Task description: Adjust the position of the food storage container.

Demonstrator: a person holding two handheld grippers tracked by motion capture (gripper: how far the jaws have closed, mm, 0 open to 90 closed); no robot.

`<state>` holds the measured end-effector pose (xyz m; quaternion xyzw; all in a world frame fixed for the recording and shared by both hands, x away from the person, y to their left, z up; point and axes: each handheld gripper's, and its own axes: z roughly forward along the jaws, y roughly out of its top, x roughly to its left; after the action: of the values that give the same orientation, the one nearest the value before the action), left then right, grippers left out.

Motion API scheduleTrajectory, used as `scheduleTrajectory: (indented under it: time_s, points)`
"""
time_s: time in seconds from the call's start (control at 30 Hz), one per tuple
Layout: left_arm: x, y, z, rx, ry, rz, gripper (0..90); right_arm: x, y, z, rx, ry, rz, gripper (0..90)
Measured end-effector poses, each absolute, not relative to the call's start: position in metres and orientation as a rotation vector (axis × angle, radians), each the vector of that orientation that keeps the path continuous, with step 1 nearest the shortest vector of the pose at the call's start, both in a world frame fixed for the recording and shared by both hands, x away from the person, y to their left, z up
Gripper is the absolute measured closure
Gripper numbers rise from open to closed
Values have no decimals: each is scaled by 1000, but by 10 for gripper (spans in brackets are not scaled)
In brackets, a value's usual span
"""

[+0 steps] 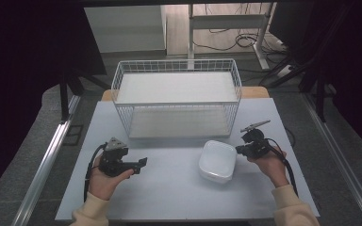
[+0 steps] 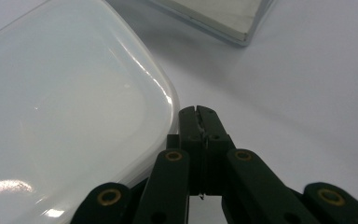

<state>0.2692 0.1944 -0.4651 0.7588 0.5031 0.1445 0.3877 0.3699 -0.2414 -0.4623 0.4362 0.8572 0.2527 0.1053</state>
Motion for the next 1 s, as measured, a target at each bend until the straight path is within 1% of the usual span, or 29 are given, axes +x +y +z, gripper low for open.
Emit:
scheduleTrajectory:
  time_s: [0.5, 1.0]
  points:
    - [270, 194, -466, 1938, 1281, 360, 160, 368, -217, -464, 1218, 2550, 762, 893]
    - [270, 193, -466, 1942, 1279, 362, 159, 360, -178, -466, 1105, 2637, 768, 894]
